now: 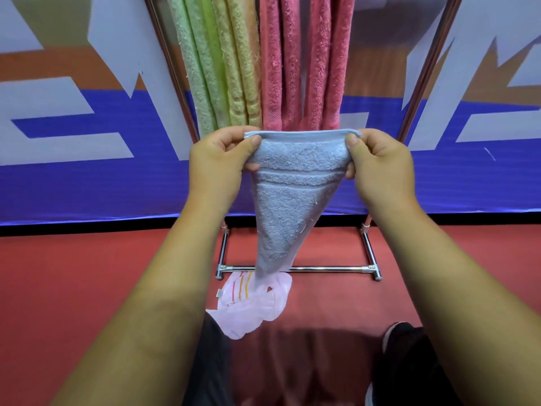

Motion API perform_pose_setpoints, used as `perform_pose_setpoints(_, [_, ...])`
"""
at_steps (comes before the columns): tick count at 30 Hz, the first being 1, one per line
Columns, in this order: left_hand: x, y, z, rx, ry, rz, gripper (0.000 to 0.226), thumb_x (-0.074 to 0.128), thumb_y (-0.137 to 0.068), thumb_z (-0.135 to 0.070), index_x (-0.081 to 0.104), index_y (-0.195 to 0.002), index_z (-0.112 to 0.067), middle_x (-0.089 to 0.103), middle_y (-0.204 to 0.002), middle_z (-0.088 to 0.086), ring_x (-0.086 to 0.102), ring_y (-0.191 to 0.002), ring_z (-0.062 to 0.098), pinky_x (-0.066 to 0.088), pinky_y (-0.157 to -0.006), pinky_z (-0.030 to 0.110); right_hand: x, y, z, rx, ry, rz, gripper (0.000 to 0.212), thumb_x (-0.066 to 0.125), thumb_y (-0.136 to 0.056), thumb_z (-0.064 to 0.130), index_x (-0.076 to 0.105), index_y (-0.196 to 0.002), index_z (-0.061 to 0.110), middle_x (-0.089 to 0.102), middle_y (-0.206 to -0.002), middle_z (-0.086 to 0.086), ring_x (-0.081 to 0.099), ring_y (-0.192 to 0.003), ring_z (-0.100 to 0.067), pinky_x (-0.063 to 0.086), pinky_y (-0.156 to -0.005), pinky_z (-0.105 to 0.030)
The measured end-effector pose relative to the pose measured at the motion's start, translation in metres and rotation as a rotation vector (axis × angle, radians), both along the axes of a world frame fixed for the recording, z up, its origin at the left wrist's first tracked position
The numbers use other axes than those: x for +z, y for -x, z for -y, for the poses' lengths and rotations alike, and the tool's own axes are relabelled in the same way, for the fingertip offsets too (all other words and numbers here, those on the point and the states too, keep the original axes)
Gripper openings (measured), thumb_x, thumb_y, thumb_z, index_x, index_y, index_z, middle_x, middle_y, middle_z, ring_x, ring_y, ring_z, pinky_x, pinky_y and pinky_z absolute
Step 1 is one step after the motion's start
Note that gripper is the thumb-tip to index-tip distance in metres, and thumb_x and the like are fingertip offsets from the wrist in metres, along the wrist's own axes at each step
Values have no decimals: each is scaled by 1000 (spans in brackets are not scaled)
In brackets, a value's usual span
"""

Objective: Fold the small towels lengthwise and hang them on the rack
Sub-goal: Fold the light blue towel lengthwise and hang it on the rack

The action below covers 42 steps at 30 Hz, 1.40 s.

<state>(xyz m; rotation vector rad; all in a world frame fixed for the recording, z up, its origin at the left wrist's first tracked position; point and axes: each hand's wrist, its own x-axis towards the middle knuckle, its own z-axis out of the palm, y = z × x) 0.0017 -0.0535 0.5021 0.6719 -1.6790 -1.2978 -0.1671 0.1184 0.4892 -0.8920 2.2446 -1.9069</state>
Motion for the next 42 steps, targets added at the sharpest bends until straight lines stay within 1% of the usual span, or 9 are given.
perform_pose_setpoints(5, [-1, -1, 1, 35, 93, 33, 12, 75, -98, -12, 81, -104, -20, 68, -64, -20, 59, -64, -2, 56, -63, 24, 1, -2, 1, -23, 37, -23, 17, 65, -106, 32, 74, -91, 28, 66, -76, 21, 58, -75, 4, 47, -72, -17])
perform_pose_setpoints(12, [-5, -2, 0, -9, 146, -34, 17, 73, -97, -10, 81, -99, -25, 75, -87, -13, 66, -84, 3, 58, -83, 34, 1, -5, 2, -28, 85, -30, 15, 62, -107, 31, 71, -96, 29, 71, -88, 18, 62, -84, 3, 51, -79, -20])
perform_pose_setpoints(17, [-14, 0, 3, -19, 86, -25, 15, 75, -95, -14, 82, -98, -27, 75, -89, -2, 66, -84, 13, 62, -81, 50, -3, -2, 4, -25, 63, 22, 19, 61, -107, 32, 74, -99, 22, 74, -92, 12, 64, -83, 1, 53, -78, -23])
perform_pose_setpoints(24, [-22, 5, 5, 5, -22, -19, 14, 77, -96, -11, 80, -95, -25, 74, -76, -12, 65, -75, 6, 60, -72, 29, -4, 2, 4, 9, 95, 134, 24, 70, -103, 32, 73, -81, 23, 66, -73, 13, 57, -70, -4, 49, -71, -27])
perform_pose_setpoints(27, [-27, 8, 7, 10, -132, -25, 3, 82, -93, -18, 81, -96, -18, 79, -81, -2, 70, -79, 14, 61, -78, 38, -4, -1, 3, 16, 126, 182, 20, 74, -101, 29, 79, -82, 23, 73, -77, 11, 62, -72, -4, 53, -73, -28])
perform_pose_setpoints(33, [-30, 12, 2, 19, -331, -70, 17, 84, -91, -20, 82, -101, -6, 82, -93, 15, 74, -83, 22, 64, -86, 48, -9, -7, 8, -36, 137, 192, 23, 76, -95, 32, 81, -84, 12, 80, -91, -13, 64, -78, -8, 61, -84, -49])
perform_pose_setpoints(36, [-26, 14, -3, 29, -337, -89, 15, 83, -91, -20, 81, -101, -8, 82, -95, 15, 74, -83, 22, 65, -83, 45, -11, -12, 13, -52, 144, 177, 25, 76, -94, 35, 81, -87, 12, 79, -92, -17, 62, -77, -10, 60, -83, -54])
perform_pose_setpoints(39, [-24, 16, -10, 65, -264, -63, 9, 82, -92, -21, 81, -96, -13, 82, -88, 8, 74, -78, 19, 65, -76, 39, -11, -20, 16, -55, 164, 183, 19, 74, -95, 35, 85, -92, 20, 81, -91, -8, 68, -82, -9, 62, -85, -52])
perform_pose_setpoints(42, [-26, 20, -17, 75, -183, -21, 10, 82, -87, -33, 83, -90, -23, 82, -88, 8, 80, -88, 35, 66, -84, 54, -9, -31, 18, -39, 176, 178, 16, 73, -99, 31, 87, -102, 24, 83, -91, 12, 74, -89, -5, 64, -89, -41])
